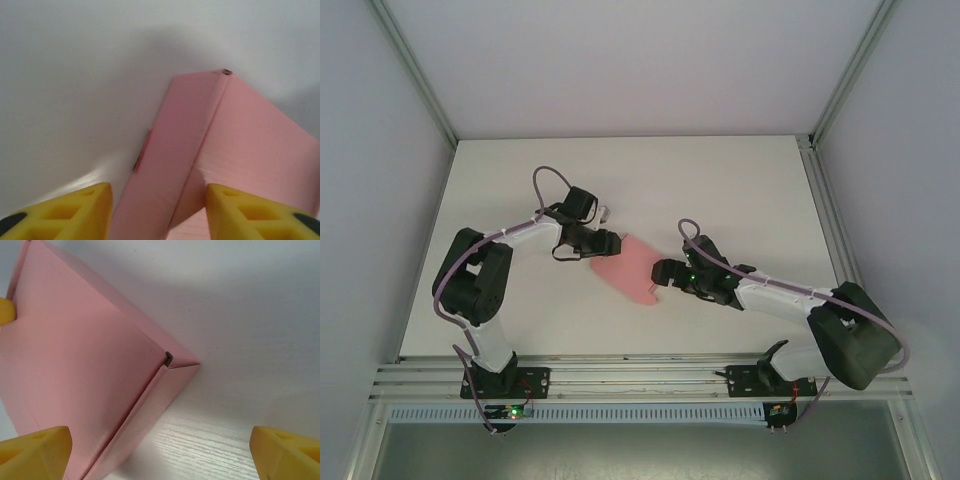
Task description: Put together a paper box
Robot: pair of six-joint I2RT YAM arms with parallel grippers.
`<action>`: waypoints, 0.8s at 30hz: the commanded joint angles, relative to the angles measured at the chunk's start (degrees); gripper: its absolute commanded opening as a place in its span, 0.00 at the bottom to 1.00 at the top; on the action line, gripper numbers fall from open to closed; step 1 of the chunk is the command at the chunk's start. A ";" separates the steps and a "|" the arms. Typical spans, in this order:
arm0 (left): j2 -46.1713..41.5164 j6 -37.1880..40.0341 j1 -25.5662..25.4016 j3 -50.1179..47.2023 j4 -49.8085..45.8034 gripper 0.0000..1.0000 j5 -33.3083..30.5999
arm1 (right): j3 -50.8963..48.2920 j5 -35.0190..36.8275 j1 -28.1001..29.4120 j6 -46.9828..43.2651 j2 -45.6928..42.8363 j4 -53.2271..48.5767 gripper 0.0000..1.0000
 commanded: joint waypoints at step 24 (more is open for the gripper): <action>3.80 -8.21 7.63 -9.68 17.83 0.16 19.67 | 1.30 -22.28 -9.41 2.42 13.04 28.10 0.84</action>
